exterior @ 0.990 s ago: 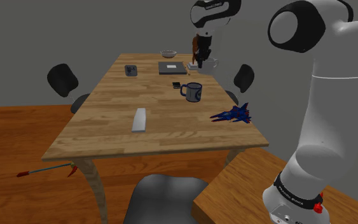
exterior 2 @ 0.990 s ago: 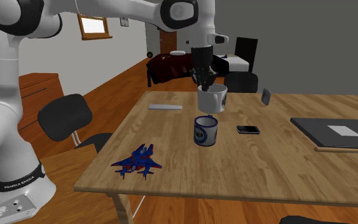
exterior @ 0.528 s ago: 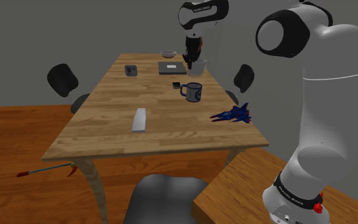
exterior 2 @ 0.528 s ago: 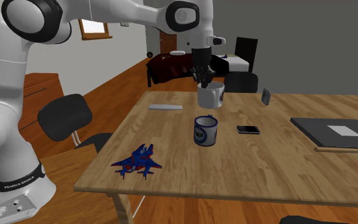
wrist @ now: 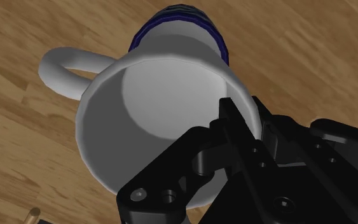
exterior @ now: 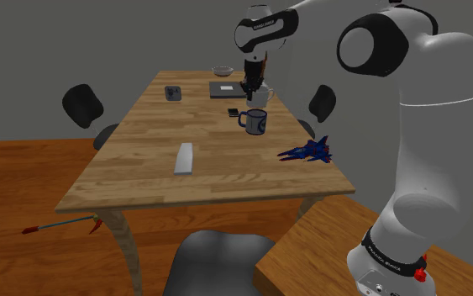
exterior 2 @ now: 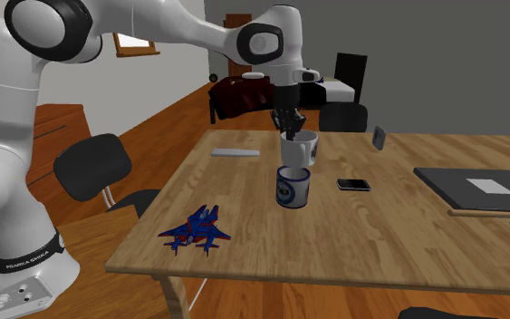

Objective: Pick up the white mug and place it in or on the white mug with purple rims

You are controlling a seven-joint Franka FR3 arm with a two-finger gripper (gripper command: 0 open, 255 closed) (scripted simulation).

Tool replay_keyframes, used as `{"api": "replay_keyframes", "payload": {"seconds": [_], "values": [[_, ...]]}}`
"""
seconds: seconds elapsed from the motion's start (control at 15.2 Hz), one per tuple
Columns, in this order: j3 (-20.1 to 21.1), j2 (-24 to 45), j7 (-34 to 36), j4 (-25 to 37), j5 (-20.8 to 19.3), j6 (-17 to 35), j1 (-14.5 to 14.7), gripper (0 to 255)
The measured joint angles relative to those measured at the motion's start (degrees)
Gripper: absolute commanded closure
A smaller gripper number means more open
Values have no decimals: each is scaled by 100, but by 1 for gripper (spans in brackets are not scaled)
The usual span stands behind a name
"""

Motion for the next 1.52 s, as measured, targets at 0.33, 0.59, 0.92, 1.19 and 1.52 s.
{"api": "replay_keyframes", "payload": {"seconds": [0.33,0.59,0.92,1.19,1.52], "values": [[13,39,14,-332,9,369,21,255],[14,42,0,-378,15,441,15,255],[12,52,-4,-384,16,444,9,0],[12,53,-2,-390,15,446,10,0],[-5,-104,20,23,-25,-113,21,0]]}}
